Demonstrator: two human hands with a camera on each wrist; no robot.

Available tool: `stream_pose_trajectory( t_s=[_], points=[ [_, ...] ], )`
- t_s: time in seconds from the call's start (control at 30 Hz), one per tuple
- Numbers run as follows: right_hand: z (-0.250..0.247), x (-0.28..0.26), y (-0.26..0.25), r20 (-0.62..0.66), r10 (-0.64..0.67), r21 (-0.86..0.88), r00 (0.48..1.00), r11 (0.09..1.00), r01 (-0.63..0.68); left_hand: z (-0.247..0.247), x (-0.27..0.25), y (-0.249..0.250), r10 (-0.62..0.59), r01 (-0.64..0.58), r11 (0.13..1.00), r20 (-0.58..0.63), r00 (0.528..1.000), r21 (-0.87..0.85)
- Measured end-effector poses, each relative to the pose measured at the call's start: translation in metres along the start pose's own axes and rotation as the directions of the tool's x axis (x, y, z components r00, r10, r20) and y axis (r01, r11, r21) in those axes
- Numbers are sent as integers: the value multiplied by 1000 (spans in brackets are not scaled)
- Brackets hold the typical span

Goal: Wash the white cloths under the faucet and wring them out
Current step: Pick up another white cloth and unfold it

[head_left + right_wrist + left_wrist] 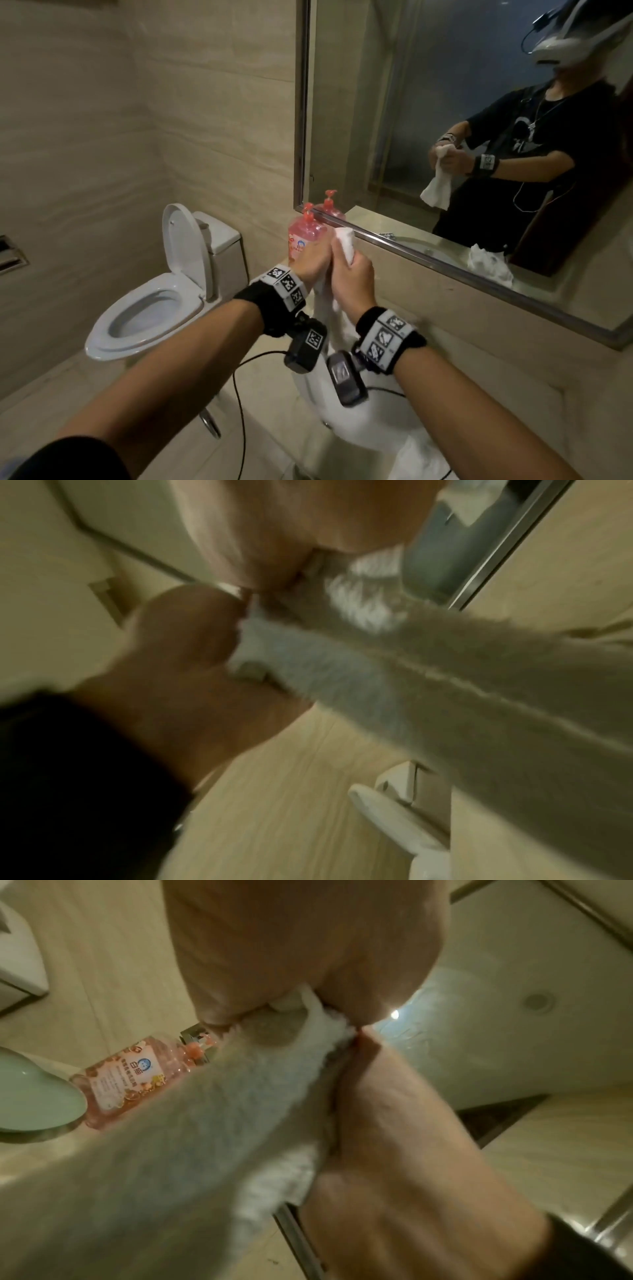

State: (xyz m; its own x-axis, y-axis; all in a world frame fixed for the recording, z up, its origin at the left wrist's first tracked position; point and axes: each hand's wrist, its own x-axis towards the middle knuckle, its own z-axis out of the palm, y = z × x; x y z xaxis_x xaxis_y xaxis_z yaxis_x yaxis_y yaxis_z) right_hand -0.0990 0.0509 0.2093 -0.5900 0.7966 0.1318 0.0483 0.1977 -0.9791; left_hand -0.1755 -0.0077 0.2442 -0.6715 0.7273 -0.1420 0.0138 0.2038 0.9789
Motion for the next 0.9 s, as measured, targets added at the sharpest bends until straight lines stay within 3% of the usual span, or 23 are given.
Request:
stream_pose_trajectory(
  t_s=[0.07, 0.13, 0.27, 0.37, 0.43, 0.47, 0.5, 0.57, 0.6, 0.63, 0.7, 0.77, 0.8, 0.9],
  points=[
    [-6, 10, -8, -81, 77, 24, 994, 997, -75, 9, 0, -4, 32, -37, 991, 46, 998, 126],
    [-13, 15, -9, -71, 100, -14, 992, 995, -101, 8, 1, -7, 12, -22, 990, 69, 998, 136],
    [-3, 4, 4, -22, -31, -108, 999, 994, 29, 2, 4, -11, 44, -45, 988, 9, 999, 150],
    [-17, 19, 1, -34, 46, -139, 998, 989, -50, 0, -7, -9, -7, -6, 995, 125, 992, 101],
    [-32, 31, 1, 31, 12, -226, 999, 974, -5, -7, -11, -5, -35, -19, 977, 248, 968, 212],
    [-38, 34, 2, 81, -33, -285, 996, 957, 55, -14, -12, -2, -44, -82, 918, 305, 951, 389],
    [-42, 35, 2, 150, -67, -341, 986, 933, 116, -22, -13, -1, -68, -155, 777, 325, 943, 611],
    [-52, 37, 2, 316, -56, -393, 947, 901, 184, -36, -14, -5, -74, -214, 400, 264, 962, 891],
    [-58, 39, 0, 404, -33, -413, 914, 885, 214, -43, -14, -9, -72, -222, 304, 255, 964, 926],
    [-64, 40, -2, 495, -12, -455, 869, 849, 270, -49, -13, -12, -87, -220, 287, 254, 963, 932],
    [-75, 43, -1, 629, 59, -580, 775, 699, 417, -62, -11, -14, -131, -198, 340, 255, 958, 919],
    [-84, 46, 6, 649, 105, -662, 754, 566, 491, -75, -10, -15, -132, -175, 455, 261, 956, 873],
    [-88, 48, 12, 627, 105, -666, 772, 586, 462, -82, -9, -16, -107, -160, 545, 258, 960, 823],
    [-92, 46, 25, 468, 180, -431, 865, 901, 45, -86, -10, -20, -31, -79, 879, 223, 974, 469]
  ],
)
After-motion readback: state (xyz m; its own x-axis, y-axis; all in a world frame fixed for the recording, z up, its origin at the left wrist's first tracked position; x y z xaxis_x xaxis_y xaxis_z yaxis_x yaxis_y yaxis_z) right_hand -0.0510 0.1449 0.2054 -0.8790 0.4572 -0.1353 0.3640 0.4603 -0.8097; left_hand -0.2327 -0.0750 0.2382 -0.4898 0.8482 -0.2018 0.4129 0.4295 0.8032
